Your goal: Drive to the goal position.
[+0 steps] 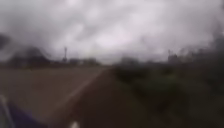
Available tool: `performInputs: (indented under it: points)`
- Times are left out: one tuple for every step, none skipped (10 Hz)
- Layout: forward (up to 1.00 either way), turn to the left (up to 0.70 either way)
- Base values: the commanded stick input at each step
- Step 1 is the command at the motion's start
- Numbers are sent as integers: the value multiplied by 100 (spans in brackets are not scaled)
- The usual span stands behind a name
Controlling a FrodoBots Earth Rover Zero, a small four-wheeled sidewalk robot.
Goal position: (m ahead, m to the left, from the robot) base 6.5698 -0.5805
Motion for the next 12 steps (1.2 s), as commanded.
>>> performInputs:
  points:
    - [70,0]
    - [70,0]
    - [70,0]
    - [70,0]
    - [70,0]
    - [70,0]
    - [70,0]
    - [70,0]
    - [70,0]
    - [70,0]
    - [70,0]
    - [70,0]
